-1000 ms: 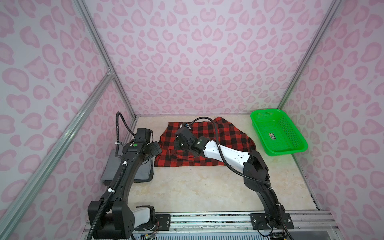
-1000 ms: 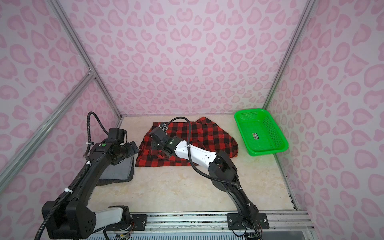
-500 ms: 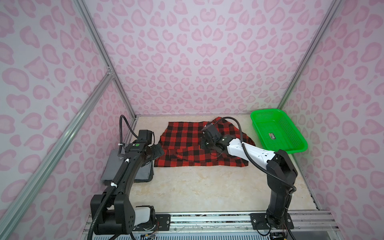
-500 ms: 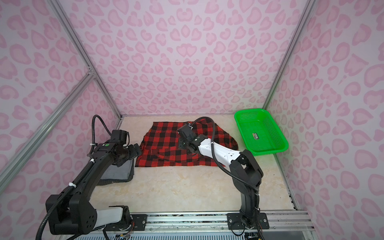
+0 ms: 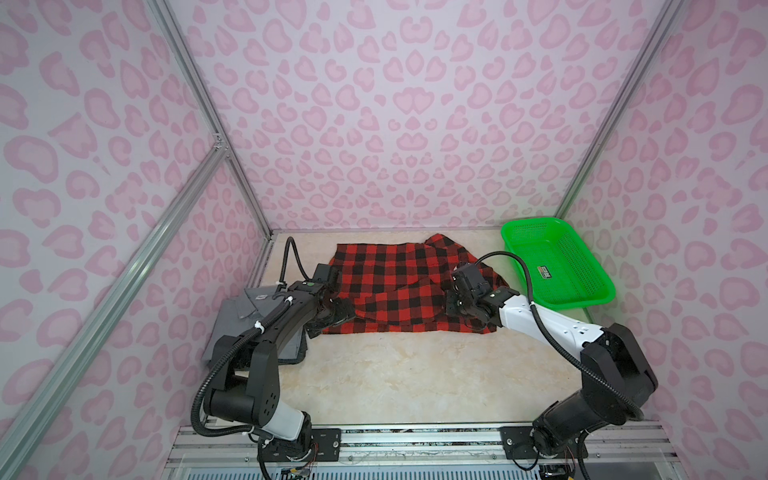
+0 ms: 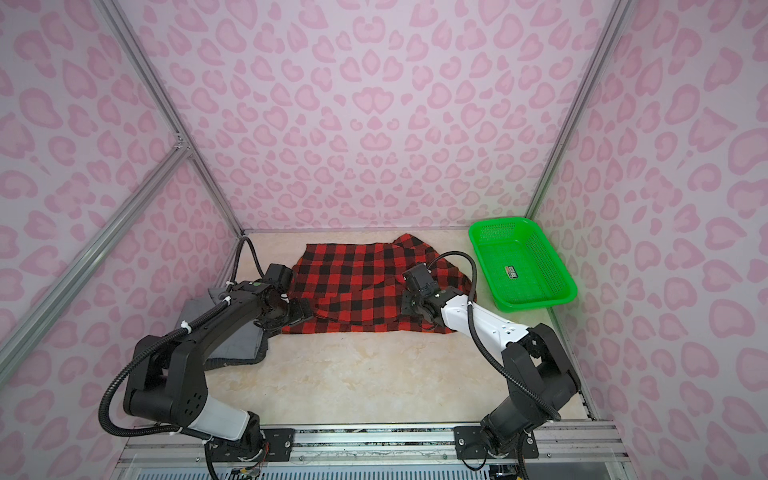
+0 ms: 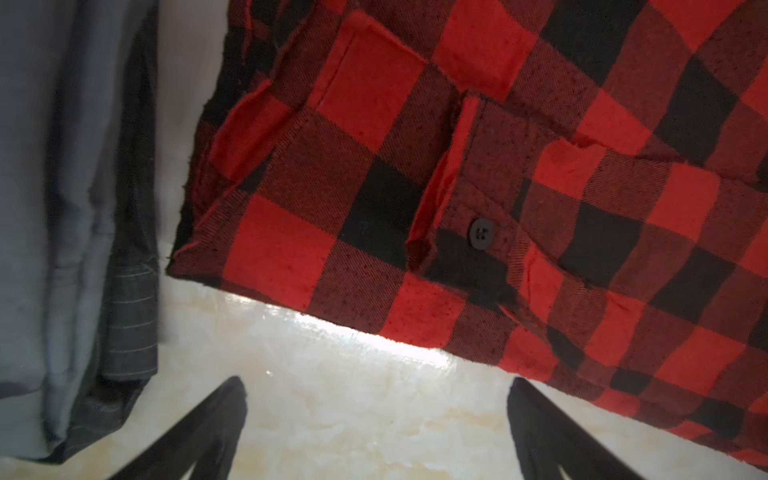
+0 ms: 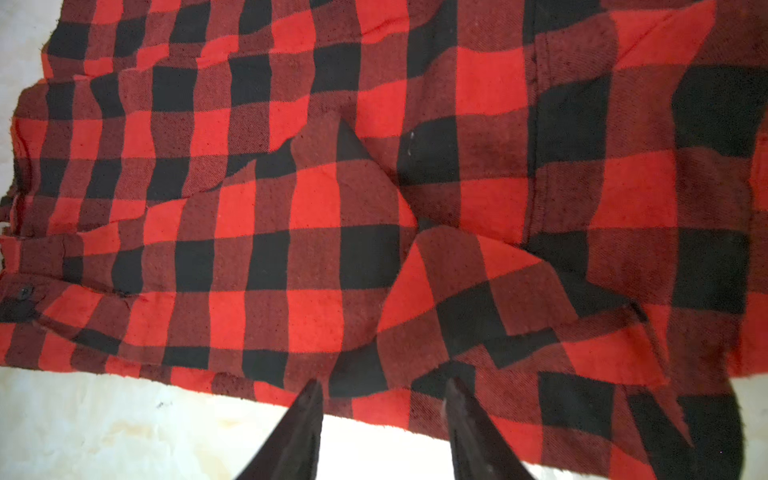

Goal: Fold and stack the long sleeve shirts

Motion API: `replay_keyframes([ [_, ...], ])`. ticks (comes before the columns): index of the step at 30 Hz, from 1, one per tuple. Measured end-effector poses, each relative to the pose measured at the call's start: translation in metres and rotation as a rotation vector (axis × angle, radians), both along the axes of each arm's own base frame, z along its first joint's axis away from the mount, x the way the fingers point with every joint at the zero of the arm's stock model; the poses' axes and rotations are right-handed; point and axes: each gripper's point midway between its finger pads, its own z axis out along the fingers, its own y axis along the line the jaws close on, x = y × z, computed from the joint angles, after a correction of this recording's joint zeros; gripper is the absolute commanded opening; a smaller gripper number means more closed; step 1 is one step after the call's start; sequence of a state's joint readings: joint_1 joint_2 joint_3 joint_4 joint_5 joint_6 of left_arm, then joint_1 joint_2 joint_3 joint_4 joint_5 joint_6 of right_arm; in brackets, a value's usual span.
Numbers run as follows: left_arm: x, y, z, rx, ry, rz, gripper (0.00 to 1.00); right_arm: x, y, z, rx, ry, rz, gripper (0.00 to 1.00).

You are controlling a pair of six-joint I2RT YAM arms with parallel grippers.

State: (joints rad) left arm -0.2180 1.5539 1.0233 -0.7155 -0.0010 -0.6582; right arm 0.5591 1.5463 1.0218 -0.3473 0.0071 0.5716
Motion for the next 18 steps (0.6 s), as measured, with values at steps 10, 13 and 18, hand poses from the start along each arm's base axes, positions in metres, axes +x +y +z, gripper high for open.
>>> replay_keyframes([
  [10,0.02,-0.009,-0.009,-0.009,-0.004,0.019,0.7,-0.011,-0.011,0.009,0.005,-0.046,0.017,0.49],
  [13,0.031,-0.012,-0.006,-0.013,-0.027,0.024,0.69,-0.012,-0.013,0.01,0.004,-0.053,0.021,0.49],
  [18,0.037,-0.013,-0.013,-0.009,-0.016,0.031,0.58,-0.015,-0.014,0.013,0.009,-0.065,0.023,0.49],
])
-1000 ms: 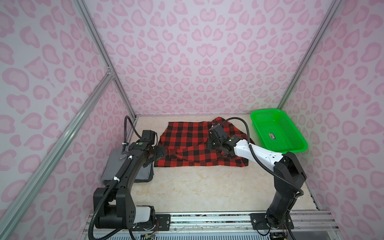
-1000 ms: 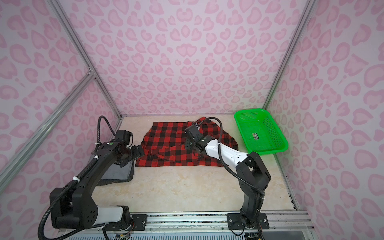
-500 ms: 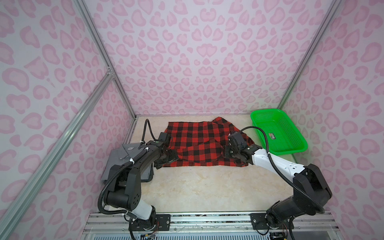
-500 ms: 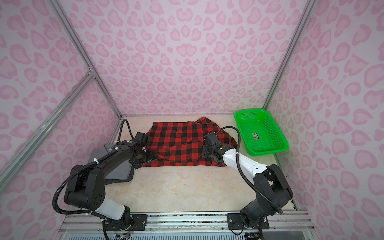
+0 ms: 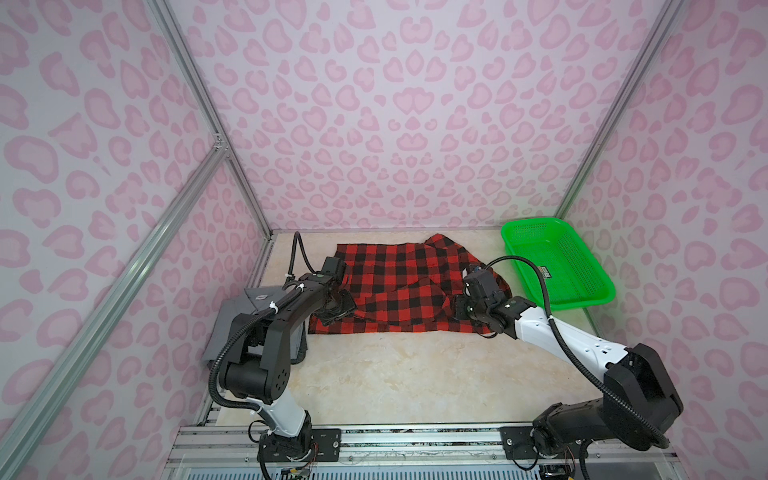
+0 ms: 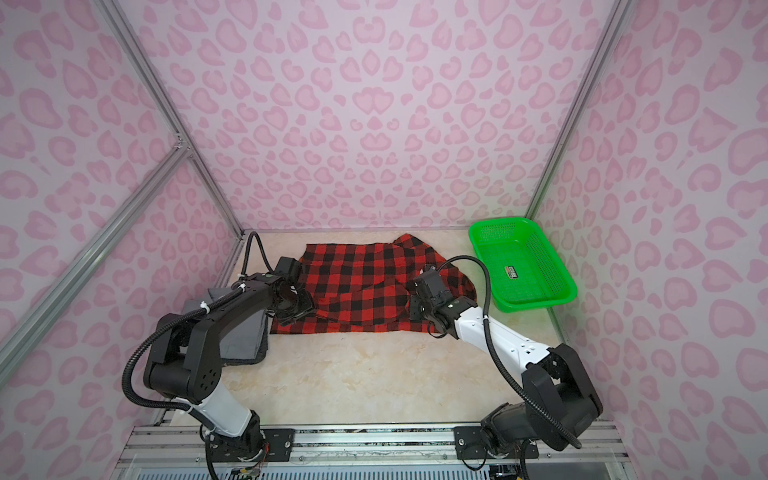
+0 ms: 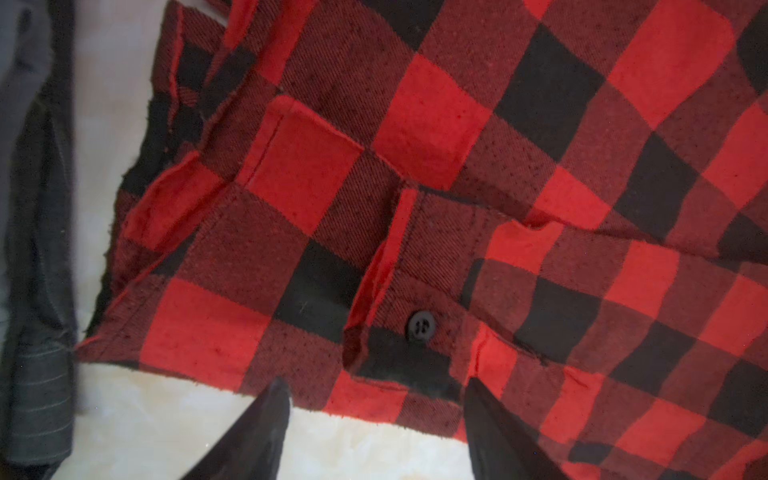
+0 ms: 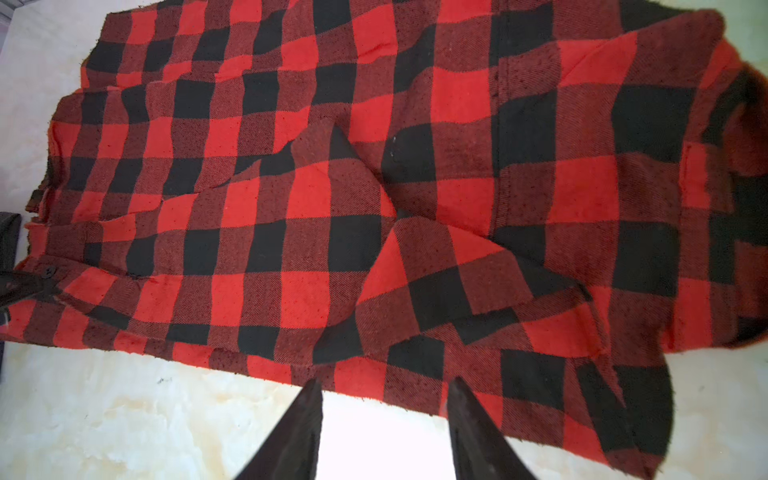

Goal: Fold and stack the long sleeve shirts

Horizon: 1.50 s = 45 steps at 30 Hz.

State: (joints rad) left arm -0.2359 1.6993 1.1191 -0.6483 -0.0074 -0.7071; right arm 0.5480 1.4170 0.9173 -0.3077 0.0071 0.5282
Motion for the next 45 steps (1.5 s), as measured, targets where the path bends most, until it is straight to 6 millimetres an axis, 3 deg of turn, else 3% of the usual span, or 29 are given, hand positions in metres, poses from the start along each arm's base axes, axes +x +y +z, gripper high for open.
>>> replay_keyframes([
  [6,0.001,-0.003,-0.013,-0.001,0.031,0.002,0.42,-0.001,0.0,0.0,-0.003,-0.006,0.006,0.49],
  [15,0.023,-0.004,0.001,0.011,-0.023,0.006,0.17,-0.002,-0.005,-0.011,-0.018,0.007,0.006,0.49],
  [17,0.025,-0.003,0.004,0.018,-0.03,0.004,0.04,-0.001,-0.007,-0.013,-0.02,0.01,0.001,0.5],
  [23,0.026,0.003,0.01,0.046,-0.038,0.002,0.03,0.002,-0.014,-0.022,-0.015,0.034,-0.017,0.5],
  [31,0.023,0.033,0.056,0.104,-0.192,0.055,0.04,0.007,-0.015,-0.039,0.036,0.099,-0.039,0.47],
  [37,0.014,0.044,0.043,0.145,-0.185,0.071,0.04,0.012,-0.009,-0.049,0.054,0.125,-0.052,0.46],
  [45,0.023,0.048,0.028,0.16,-0.179,0.088,0.04,0.013,-0.019,-0.079,0.007,0.179,-0.102,0.45],
])
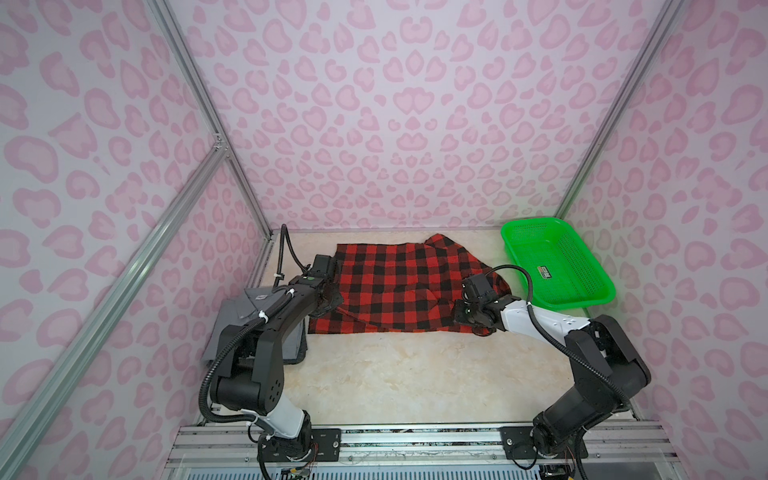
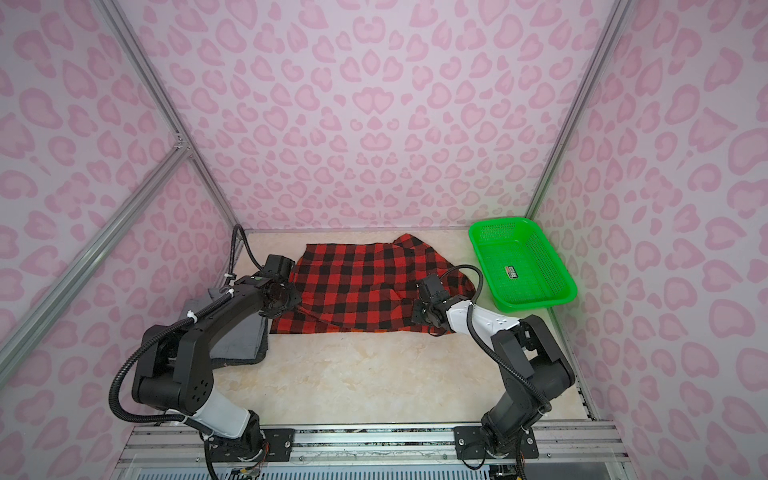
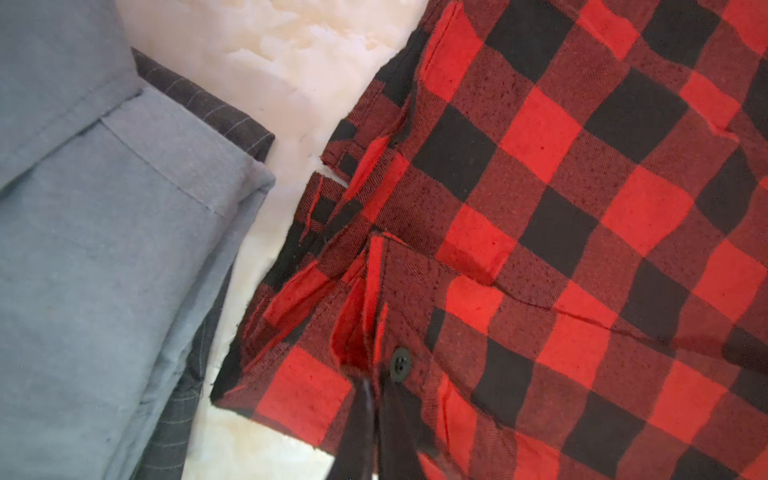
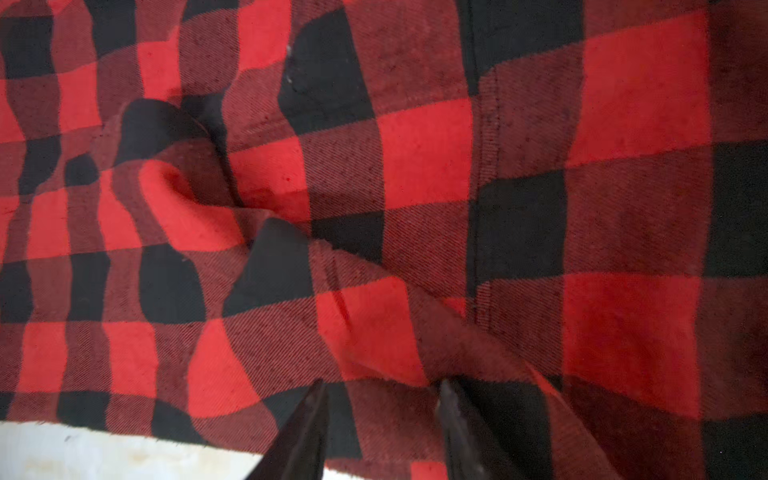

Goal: Fold and stack the long sleeve shirts

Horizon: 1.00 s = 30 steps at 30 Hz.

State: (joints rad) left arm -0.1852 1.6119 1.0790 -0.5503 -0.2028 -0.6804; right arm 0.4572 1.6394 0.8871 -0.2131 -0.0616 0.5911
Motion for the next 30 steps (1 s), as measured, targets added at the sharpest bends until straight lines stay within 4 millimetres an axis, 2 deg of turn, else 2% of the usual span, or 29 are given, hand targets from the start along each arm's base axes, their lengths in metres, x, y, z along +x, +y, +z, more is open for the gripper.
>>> replay_keyframes([
  [3,0.001,0.001,-0.002,0.005,0.003,0.002,0.07,0.0,-0.013,-0.013,-0.02,0.02,-0.033,0.44],
  [6,0.0,0.002,-0.007,0.01,0.014,0.005,0.18,0.004,-0.022,-0.019,-0.025,0.019,-0.06,0.44],
  [8,-0.002,0.005,-0.009,0.013,0.023,0.013,0.34,0.005,-0.023,-0.018,-0.018,0.008,-0.068,0.44],
  [9,-0.002,0.005,-0.009,0.012,0.023,0.016,0.46,0.002,-0.024,-0.017,-0.016,0.007,-0.07,0.44],
  [11,-0.003,0.006,-0.006,0.01,0.019,0.021,0.61,-0.004,-0.025,-0.012,-0.003,0.011,-0.077,0.44],
  [14,-0.001,0.004,0.016,0.0,-0.013,0.028,0.74,-0.003,-0.02,0.011,0.041,-0.028,-0.068,0.44],
  [17,0.009,-0.001,0.05,-0.01,-0.084,0.023,0.77,0.002,-0.018,0.031,0.066,-0.073,-0.065,0.44],
  [20,0.017,-0.019,0.077,-0.018,-0.136,-0.014,0.78,0.005,-0.017,0.039,0.075,-0.095,-0.062,0.44],
  [23,0.022,-0.046,0.088,-0.044,-0.147,-0.064,0.78,0.006,-0.019,0.031,0.073,-0.075,-0.065,0.44],
  [26,0.04,-0.085,0.087,-0.068,-0.135,-0.13,0.78,0.008,-0.022,0.024,0.075,-0.059,-0.069,0.43],
  [30,0.057,-0.132,0.071,-0.095,-0.091,-0.201,0.78,0.006,-0.025,0.017,0.066,-0.05,-0.07,0.43],
])
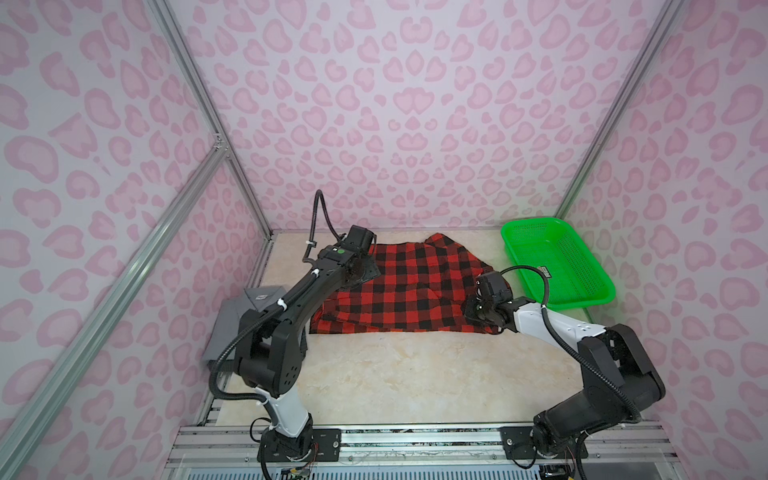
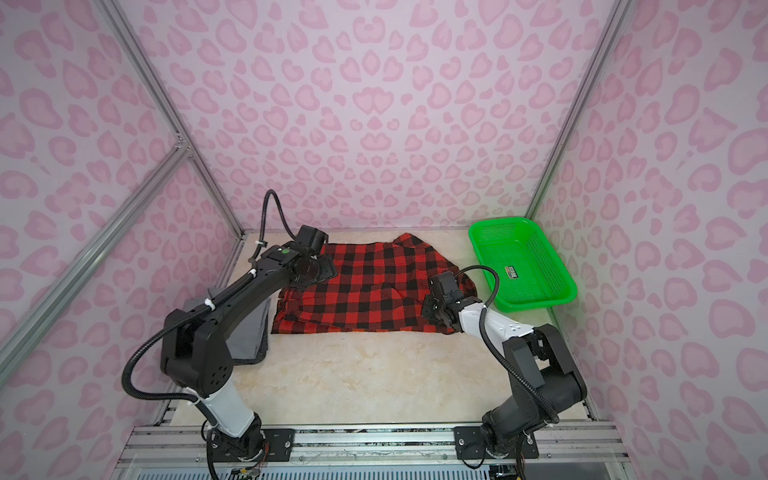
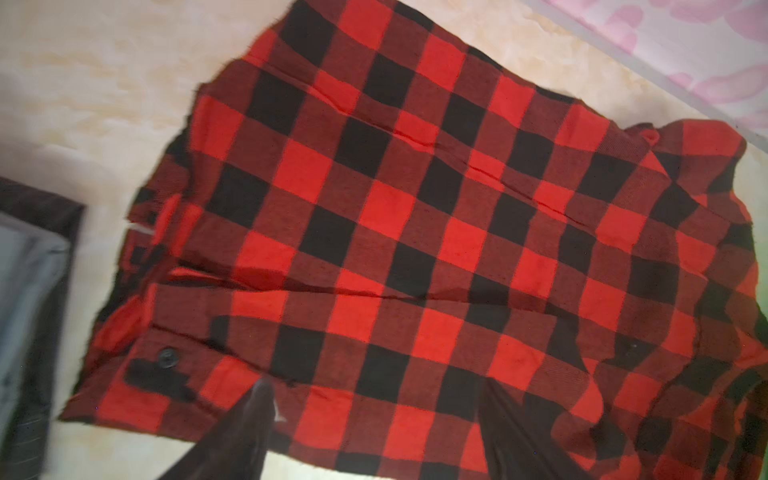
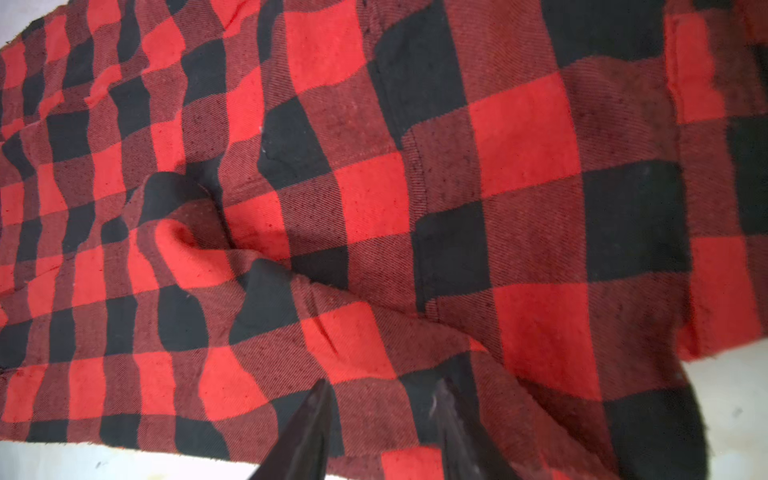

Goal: Fold and stack the long sleeve shirts

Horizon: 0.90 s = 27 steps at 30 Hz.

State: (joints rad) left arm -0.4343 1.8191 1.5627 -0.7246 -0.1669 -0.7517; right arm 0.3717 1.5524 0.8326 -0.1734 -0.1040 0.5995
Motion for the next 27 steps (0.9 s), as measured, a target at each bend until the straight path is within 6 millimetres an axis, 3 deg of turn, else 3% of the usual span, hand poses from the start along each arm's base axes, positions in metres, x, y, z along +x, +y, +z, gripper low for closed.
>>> replay_keyframes([
  [9,0.02,-0.089,-0.038,-0.02,0.075,-0.115,0.78,-0.012,-0.013,-0.024,-0.032,0.038,-0.022,0.42],
  [19,0.018,-0.182,-0.079,-0.136,0.149,-0.193,0.76,-0.018,-0.021,-0.036,-0.039,0.037,-0.055,0.41],
  [23,0.016,-0.204,-0.093,-0.178,0.179,-0.198,0.7,-0.017,-0.022,-0.037,-0.026,0.013,-0.073,0.41],
  [27,0.011,-0.214,-0.11,-0.19,0.217,-0.208,0.6,-0.017,-0.022,-0.037,-0.017,-0.006,-0.081,0.41],
])
